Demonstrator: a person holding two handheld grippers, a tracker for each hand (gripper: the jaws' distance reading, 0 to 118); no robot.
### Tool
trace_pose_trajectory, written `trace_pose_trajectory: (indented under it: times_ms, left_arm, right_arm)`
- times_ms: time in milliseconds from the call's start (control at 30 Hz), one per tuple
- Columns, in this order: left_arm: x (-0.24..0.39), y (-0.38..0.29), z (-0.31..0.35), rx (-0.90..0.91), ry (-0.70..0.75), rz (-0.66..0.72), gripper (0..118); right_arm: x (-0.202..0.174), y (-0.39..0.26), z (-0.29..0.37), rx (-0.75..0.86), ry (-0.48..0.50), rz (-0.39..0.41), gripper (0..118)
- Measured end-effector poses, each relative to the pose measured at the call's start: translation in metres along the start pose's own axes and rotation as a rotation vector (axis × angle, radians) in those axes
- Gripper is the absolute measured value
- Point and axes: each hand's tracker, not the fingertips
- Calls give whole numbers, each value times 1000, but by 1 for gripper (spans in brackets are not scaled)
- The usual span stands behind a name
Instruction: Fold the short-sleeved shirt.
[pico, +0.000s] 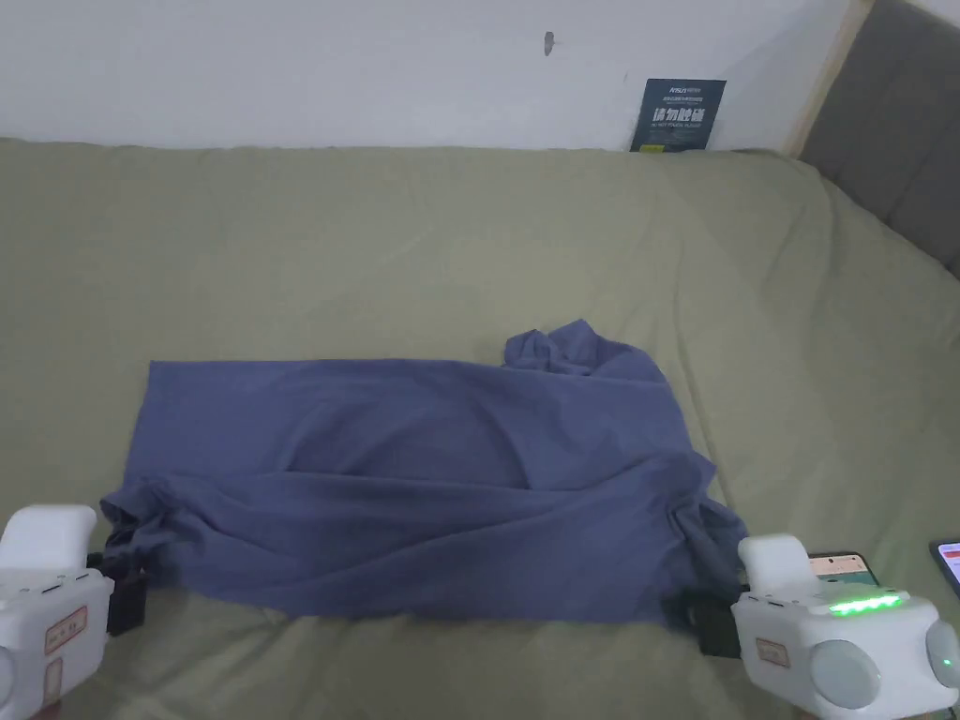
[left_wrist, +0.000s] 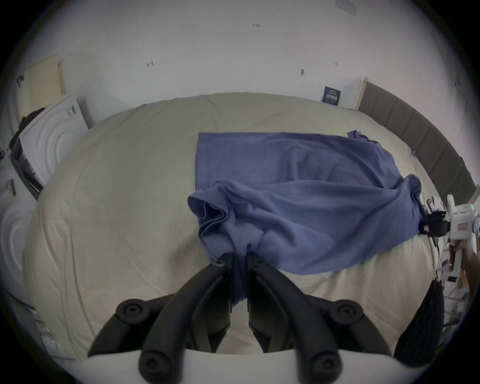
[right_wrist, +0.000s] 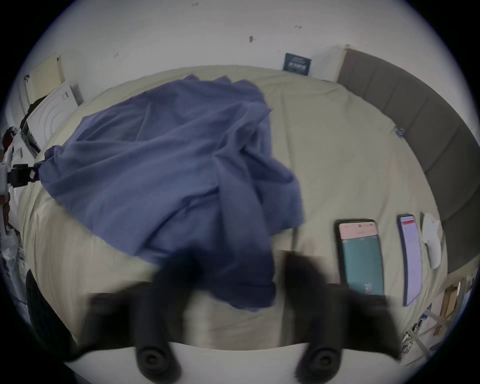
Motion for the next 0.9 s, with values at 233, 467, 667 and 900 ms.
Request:
trace_pose_trajectory:
  times_ms: [233,467,667,900]
  left_arm:
    - [-12,-28,-19,-52,-15,46,11]
    - [-24,-20,34,54,-62,113,11]
    - [-31,-13,103,84,-69,91,10]
    - [-41,-62,148,8,-48,74,11]
  right_arm:
    - [9,-7,20,37,88,-100,9]
    - [27,11,92,115,212,-159,9]
    - [32,17,173,177,230,-104,9]
    - [23,-24,187,90,221,-42,9]
